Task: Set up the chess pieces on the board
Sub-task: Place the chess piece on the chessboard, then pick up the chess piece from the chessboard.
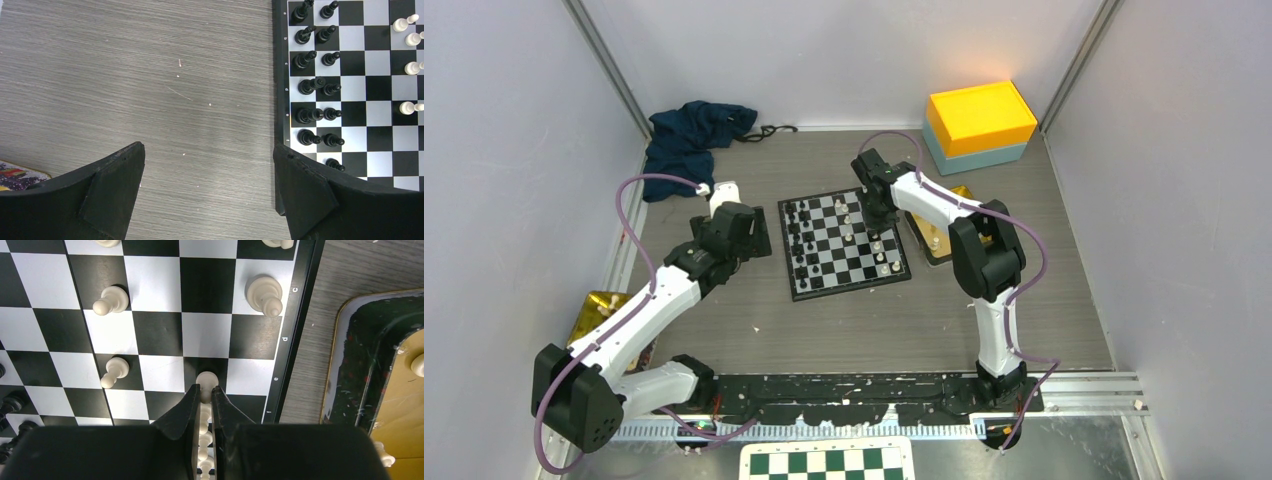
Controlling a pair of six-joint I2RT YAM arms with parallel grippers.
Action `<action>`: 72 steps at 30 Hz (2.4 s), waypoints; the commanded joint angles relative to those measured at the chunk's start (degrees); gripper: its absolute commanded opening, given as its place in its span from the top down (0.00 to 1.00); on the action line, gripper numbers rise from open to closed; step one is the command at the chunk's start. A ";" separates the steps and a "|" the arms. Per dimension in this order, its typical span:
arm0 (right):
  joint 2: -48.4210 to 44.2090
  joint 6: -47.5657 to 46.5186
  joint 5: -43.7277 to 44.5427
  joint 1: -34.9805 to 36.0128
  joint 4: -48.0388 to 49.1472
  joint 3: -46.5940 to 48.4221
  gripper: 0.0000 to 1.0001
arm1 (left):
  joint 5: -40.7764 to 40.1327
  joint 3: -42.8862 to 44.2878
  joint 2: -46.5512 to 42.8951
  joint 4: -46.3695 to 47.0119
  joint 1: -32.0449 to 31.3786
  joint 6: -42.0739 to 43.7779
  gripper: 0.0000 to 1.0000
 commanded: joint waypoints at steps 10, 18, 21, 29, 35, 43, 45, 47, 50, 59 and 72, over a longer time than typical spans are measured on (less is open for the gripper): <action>-1.12 -0.17 -0.97 0.24 0.63 0.92 0.89 | -0.08 -0.28 -0.99 1.42 0.30 -0.06 0.00; -1.28 0.03 -0.79 0.19 0.55 0.55 0.79 | 0.10 -0.33 -0.91 1.58 0.25 -0.17 0.00; -1.46 0.04 -0.74 0.22 0.63 0.46 0.75 | 0.14 -0.36 -0.90 1.58 0.30 -0.14 0.00; -1.55 0.02 -0.88 0.30 0.55 0.55 0.71 | 0.18 -0.50 -1.08 1.54 0.29 -0.23 0.00; -2.35 -0.17 -0.51 0.42 0.56 1.17 0.71 | 0.27 -0.24 -0.80 1.68 0.26 -0.24 0.00; -3.34 -1.90 1.66 2.12 -1.29 5.28 0.68 | -0.12 0.02 -0.69 1.73 0.28 0.04 0.00; -3.22 -2.40 1.78 2.68 -1.85 6.68 0.65 | -0.21 0.06 -0.72 1.76 0.25 0.07 0.00; -3.08 -2.59 1.68 3.25 -2.08 7.49 0.64 | -0.25 0.13 -0.64 1.73 0.28 0.21 0.00; -2.60 -2.63 1.31 3.88 -2.13 8.45 0.61 | -0.34 0.27 -0.60 1.73 0.25 0.35 0.00; 0.06 -3.02 -0.69 5.94 -2.44 10.66 0.54 | -0.43 0.20 -0.54 1.80 0.30 0.43 0.00; 4.50 -3.21 -1.06 6.54 -2.67 13.56 0.54 | -0.59 -0.54 -0.90 2.00 0.31 0.40 0.00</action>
